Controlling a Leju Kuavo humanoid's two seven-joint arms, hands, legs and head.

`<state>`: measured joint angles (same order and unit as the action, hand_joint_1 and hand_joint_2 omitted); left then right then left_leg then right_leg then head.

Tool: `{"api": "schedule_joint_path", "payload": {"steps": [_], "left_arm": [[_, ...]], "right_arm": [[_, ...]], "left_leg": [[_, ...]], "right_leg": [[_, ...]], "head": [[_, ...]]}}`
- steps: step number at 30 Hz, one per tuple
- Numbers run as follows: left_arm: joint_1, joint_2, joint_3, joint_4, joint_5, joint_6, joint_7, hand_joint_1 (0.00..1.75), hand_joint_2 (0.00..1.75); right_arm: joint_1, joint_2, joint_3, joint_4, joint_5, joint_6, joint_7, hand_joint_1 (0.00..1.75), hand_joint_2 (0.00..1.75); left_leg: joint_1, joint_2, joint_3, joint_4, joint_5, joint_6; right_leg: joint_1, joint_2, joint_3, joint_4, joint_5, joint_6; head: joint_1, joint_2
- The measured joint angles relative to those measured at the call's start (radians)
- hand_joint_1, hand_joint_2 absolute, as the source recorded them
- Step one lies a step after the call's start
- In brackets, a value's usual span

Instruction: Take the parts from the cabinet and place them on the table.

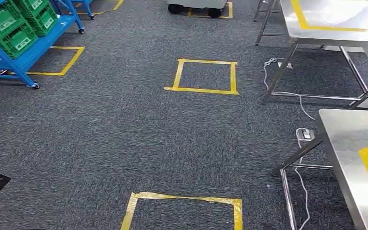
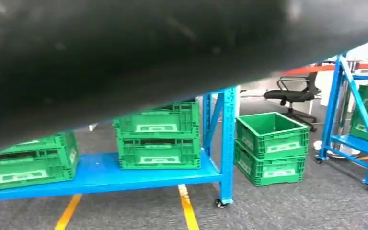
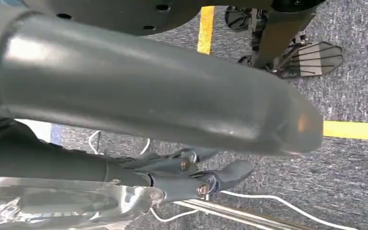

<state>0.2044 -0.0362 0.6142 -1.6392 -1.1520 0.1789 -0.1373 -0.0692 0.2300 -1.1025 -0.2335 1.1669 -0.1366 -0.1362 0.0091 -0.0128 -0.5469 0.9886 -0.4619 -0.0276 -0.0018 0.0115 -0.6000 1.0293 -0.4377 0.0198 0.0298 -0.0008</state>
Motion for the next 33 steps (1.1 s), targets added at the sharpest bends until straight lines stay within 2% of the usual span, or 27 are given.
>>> {"api": "schedule_joint_path", "payload": {"steps": [33], "left_arm": [[-0.001, -0.014, 0.005, 0.0, 0.01, -0.005, 0.001, 0.0, 0.0]], "right_arm": [[0.0, 0.0, 0.0, 0.0, 0.0, 0.0, 0.003, 0.0, 0.0]], "left_leg": [[0.0, 0.0, 0.0, 0.0, 0.0, 0.0]], "right_leg": [[0.0, 0.0, 0.0, 0.0, 0.0, 0.0]], "head": [[0.0, 0.0]]}}
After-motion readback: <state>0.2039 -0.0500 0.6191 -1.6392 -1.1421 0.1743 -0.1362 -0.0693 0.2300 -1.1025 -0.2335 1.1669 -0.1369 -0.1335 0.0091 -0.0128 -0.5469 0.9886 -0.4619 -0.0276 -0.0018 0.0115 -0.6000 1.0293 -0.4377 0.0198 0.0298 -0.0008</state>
